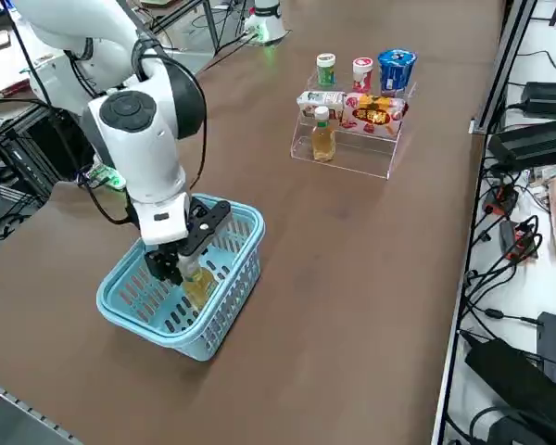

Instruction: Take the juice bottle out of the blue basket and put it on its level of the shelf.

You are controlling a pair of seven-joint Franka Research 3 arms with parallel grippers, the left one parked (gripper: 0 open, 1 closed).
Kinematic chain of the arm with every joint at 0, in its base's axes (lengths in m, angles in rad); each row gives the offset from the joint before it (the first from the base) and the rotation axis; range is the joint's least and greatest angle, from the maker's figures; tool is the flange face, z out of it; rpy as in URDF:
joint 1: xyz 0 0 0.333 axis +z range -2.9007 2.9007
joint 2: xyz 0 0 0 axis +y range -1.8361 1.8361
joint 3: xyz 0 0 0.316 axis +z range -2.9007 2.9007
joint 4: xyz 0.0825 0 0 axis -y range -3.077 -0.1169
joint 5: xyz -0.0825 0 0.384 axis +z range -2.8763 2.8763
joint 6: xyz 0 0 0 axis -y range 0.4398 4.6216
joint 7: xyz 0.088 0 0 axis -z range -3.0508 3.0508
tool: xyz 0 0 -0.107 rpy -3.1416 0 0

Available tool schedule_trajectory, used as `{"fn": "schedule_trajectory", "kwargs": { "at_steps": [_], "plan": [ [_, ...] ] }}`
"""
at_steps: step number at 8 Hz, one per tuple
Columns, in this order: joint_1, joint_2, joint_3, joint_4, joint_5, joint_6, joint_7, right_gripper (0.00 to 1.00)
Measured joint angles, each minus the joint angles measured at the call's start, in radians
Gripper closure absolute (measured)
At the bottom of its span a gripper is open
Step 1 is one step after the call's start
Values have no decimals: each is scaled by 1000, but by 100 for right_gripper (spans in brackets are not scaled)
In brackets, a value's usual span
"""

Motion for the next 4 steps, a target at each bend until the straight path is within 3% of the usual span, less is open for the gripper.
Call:
{"fn": "schedule_trajectory", "kwargs": {
  "at_steps": [4],
  "plan": [
    [0, 7, 0, -1, 0, 7, 0, 11]
  ]
}}
